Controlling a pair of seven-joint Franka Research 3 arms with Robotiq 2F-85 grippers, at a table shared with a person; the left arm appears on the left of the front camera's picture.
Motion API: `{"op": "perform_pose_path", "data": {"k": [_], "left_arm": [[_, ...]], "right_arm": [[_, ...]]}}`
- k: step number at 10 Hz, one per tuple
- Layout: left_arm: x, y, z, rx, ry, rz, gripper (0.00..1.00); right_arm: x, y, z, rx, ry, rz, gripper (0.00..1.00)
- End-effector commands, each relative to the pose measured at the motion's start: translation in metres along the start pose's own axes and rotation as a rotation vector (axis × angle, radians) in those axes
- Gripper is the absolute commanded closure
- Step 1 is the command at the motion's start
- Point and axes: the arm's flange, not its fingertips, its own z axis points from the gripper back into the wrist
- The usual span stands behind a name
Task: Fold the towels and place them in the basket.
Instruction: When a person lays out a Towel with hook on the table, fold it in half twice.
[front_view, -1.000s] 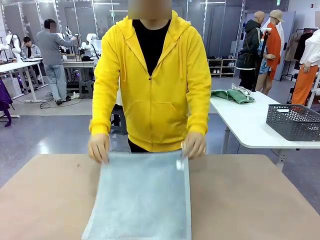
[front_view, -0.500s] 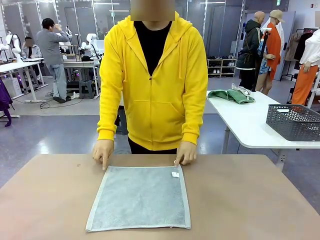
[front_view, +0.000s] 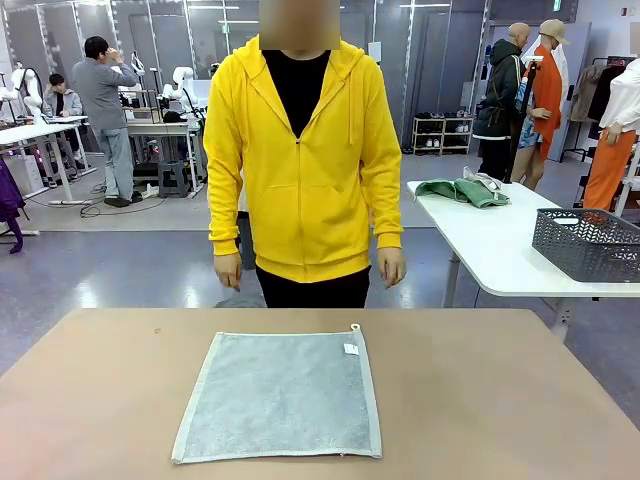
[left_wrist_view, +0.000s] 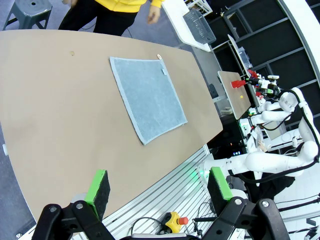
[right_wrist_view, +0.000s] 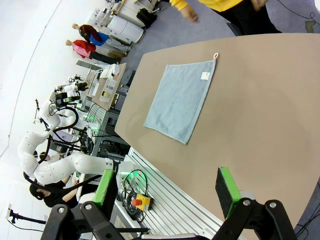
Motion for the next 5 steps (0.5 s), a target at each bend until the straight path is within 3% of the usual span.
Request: {"op": "perform_pose_path", "data": {"k": [1, 3, 5], "left_arm": [[0.002, -0.002, 0.002, -0.009, -0.003, -0.013, 0.0], [0.0, 0.0, 0.0, 0.0, 0.0, 0.0, 0.0], [0.017, -0.022, -0.005, 0.069, 0.073, -0.17, 0.0]], "right_arm": [[0.0, -0.001, 0.001, 0.009, -0.002, 0.017, 0.0], [0.0, 0.0, 0.0, 0.0, 0.0, 0.0, 0.0], [0.014, 0.032, -0.009, -0.022, 0.105, 0.168, 0.0]]}}
